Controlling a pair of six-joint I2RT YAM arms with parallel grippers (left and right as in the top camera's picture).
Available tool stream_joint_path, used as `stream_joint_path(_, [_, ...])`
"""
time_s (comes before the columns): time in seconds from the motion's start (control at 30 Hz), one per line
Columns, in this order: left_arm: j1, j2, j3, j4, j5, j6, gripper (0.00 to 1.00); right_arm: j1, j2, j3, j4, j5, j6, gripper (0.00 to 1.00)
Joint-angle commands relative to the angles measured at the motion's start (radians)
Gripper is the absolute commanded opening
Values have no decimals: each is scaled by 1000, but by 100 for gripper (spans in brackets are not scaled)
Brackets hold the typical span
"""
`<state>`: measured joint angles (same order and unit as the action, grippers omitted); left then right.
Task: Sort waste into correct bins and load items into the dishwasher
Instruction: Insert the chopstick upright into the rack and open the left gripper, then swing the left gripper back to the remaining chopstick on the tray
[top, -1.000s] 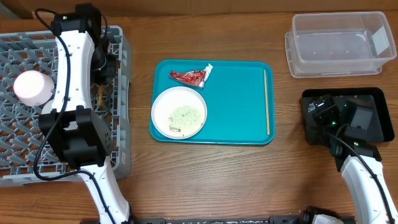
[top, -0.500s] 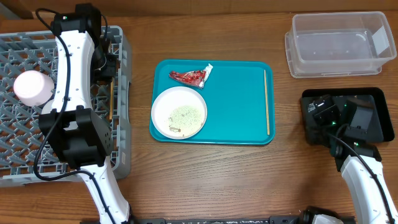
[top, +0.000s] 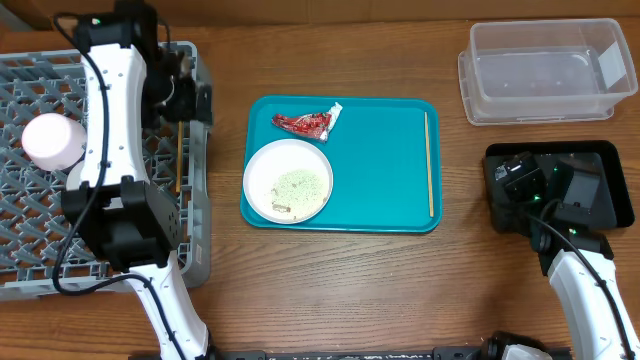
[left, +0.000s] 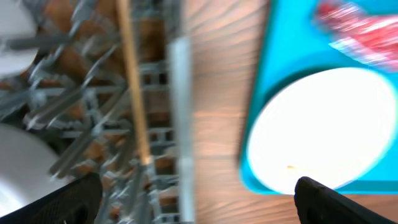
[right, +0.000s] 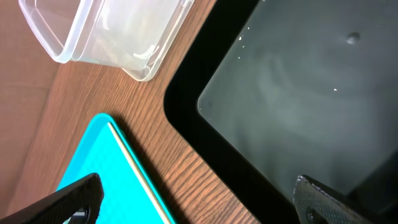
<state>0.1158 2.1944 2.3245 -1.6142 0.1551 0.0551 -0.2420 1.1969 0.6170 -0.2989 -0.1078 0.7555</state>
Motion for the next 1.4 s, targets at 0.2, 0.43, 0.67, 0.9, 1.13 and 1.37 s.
stream_joint_path(0.2, [-94,-5,235,-5,730,0,100,-3,-10,25,6,-2,0,100])
stream_joint_path(0.43, [-259,-5,232,31,872,-11,100,-2,-10,25,6,-2,0,100])
stream_joint_path(0.67, [-538,2,230,30,213,-364,99,-3,-10,25,6,-2,0,100])
stream_joint_path(0.9, [-780,68,230,90,-166,-599,86,-3,-10,25,6,-2,0,100])
stream_joint_path(1.13, [-870,217,230,146,-141,-762,62,-3,-10,25,6,-2,0,100])
stream_joint_path(1.37, [-915,336,230,249,-61,-819,50,-3,-10,25,6,-2,0,100])
